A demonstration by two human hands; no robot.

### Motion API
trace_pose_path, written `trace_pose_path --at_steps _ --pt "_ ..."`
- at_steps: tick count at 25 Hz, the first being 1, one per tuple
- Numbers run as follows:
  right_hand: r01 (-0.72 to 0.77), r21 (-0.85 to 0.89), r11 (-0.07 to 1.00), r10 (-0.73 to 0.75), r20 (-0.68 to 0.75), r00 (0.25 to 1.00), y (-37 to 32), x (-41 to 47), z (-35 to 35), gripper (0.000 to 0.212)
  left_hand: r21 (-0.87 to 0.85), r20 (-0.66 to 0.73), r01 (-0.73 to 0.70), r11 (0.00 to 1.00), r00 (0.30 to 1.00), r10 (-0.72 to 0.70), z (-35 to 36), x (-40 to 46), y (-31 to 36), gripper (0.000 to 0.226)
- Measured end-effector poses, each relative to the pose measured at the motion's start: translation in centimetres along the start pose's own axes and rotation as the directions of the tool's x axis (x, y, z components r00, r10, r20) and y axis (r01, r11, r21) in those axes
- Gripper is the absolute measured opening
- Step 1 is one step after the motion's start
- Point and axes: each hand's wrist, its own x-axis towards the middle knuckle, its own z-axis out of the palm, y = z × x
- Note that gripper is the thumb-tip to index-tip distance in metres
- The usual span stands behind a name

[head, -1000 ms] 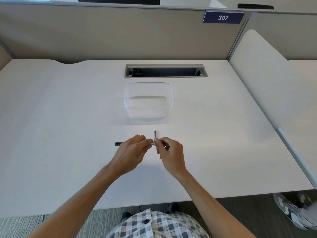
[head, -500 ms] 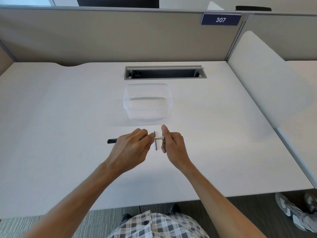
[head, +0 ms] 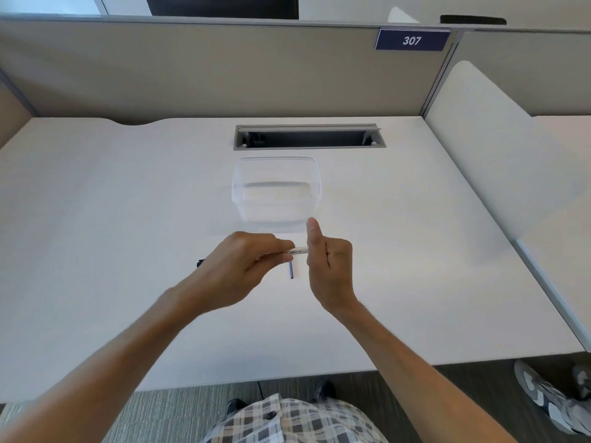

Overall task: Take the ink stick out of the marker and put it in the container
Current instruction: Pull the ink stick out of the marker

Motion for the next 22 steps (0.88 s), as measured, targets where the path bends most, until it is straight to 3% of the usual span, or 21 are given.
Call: trace_pose_path --at_steps 2,4,6,8,10,12,13,16,19,22 --pt "0.210 -0.062 0.976 -0.211 -0.006 0.977 -0.7 0.2 -0.3 0.056 -0.256 0.137 0.139 0.957 0.985 -0.106 -1.6 0.5 0.9 0.023" --pt "0.450 -0.131 0.883 -0.448 0.043 0.893 -1.5 0.4 -0.6 0.053 -0.423 0.299 0.270 0.865 0.943 -0.148 -3.1 0.7 1.2 0.023" --pt "0.594 -0.150 0.791 -0.592 0.063 0.804 -2.1 0.7 -0.9 0.053 -0.471 0.430 0.327 0.819 0.896 -0.111 -4.0 0.7 1.2 0.023" --pt "0.636 -0.176 0.751 -0.637 0.058 0.769 -2.3 0.8 -0.9 0.057 -0.467 0.471 0.349 0.813 0.876 -0.105 -4.4 0.7 1.1 0.024" --pt "0.559 -0.206 0.804 -0.563 0.044 0.826 -2.1 0.9 -0.6 0.049 -0.405 0.380 0.314 0.858 0.912 -0.155 -4.1 0.7 1.2 0.025" --pt "0.283 -0.153 0.947 -0.286 -0.003 0.958 -1.9 0.7 -0.1 0.051 -0.206 0.167 0.170 0.964 0.976 -0.137 -3.3 0.6 1.0 0.024" --pt "0.113 -0.094 0.989 -0.114 -0.011 0.993 -1.8 0.6 0.2 0.056 -0.022 0.066 0.070 0.997 0.995 -0.068 -2.8 0.4 0.9 0.024" --pt "-0.240 0.018 0.971 0.239 0.030 0.971 -1.2 0.4 0.6 0.070 0.461 -0.050 -0.095 0.882 0.990 0.133 -1.6 -0.2 0.7 0.028" --pt "-0.311 0.024 0.950 0.310 0.052 0.949 -1.4 0.6 0.5 0.068 0.566 -0.083 -0.146 0.811 0.969 0.232 -0.7 -0.5 1.1 0.021" --pt "-0.215 0.041 0.976 0.214 0.024 0.977 -1.8 0.6 0.5 0.064 0.461 -0.133 -0.163 0.872 0.959 0.249 -0.8 -0.4 0.9 0.023"
